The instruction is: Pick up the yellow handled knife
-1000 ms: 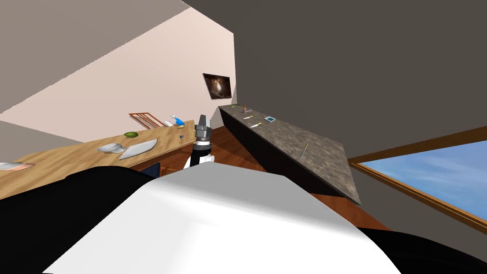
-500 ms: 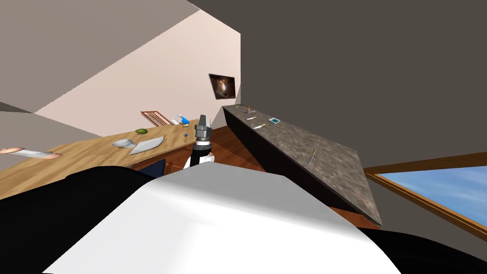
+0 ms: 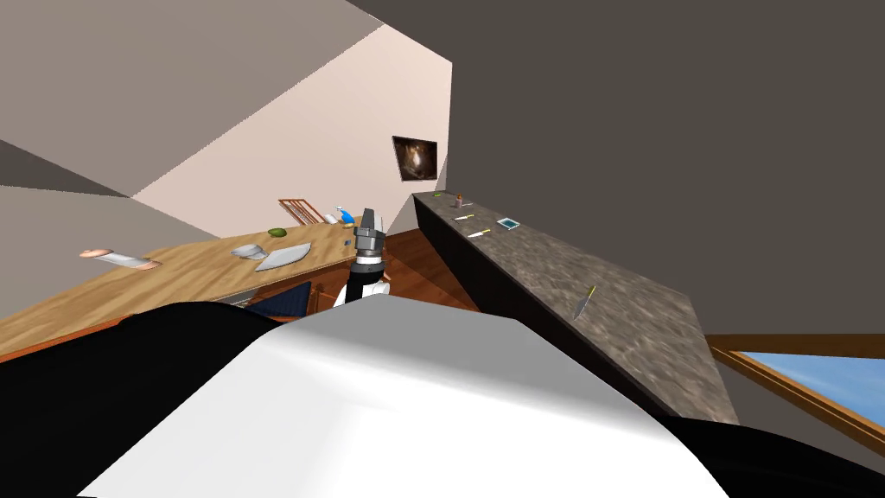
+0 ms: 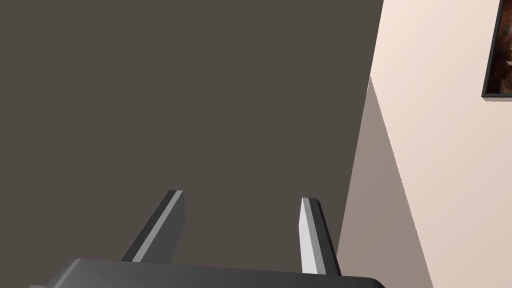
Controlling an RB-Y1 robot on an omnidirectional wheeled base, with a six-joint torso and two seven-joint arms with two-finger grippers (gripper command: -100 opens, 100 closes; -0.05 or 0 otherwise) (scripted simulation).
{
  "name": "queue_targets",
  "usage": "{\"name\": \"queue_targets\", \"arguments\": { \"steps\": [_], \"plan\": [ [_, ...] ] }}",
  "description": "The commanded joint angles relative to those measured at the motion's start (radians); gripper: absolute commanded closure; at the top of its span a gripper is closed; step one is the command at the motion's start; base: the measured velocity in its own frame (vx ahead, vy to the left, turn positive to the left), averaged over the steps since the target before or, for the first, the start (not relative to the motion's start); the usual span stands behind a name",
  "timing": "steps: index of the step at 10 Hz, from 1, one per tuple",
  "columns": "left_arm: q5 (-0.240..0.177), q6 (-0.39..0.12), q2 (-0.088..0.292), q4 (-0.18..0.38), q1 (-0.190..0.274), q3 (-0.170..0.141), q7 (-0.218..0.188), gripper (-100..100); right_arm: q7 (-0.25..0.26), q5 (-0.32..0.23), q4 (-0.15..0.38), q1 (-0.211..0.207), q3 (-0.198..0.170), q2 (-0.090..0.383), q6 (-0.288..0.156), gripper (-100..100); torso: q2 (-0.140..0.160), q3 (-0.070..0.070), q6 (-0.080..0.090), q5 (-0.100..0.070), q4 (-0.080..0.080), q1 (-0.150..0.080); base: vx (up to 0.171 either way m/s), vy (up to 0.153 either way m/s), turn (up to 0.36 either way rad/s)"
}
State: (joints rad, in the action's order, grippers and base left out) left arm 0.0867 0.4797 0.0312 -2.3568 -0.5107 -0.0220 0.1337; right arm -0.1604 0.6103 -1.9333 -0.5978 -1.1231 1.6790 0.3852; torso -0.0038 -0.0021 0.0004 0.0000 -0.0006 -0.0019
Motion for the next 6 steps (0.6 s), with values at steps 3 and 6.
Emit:
{"name": "queue_targets", "arguments": {
  "steps": [3,6],
  "plan": [
    [0.000,0.000,0.000,0.000,0.000,0.000,0.000,0,-0.044,0.034,0.038,0.035,-0.042,0.099,-0.039,-100,-0.001,-0.001,0.000,-0.001,0.000,-0.002,0.088,-0.042,0.169],
    [0.000,0.000,0.000,0.000,0.000,0.000,0.000,0,-0.090,0.073,0.099,0.068,-0.090,0.189,-0.068,-100,0.001,0.001,0.001,-0.001,0.000,-0.002,0.068,-0.058,0.186]
  ]
}}
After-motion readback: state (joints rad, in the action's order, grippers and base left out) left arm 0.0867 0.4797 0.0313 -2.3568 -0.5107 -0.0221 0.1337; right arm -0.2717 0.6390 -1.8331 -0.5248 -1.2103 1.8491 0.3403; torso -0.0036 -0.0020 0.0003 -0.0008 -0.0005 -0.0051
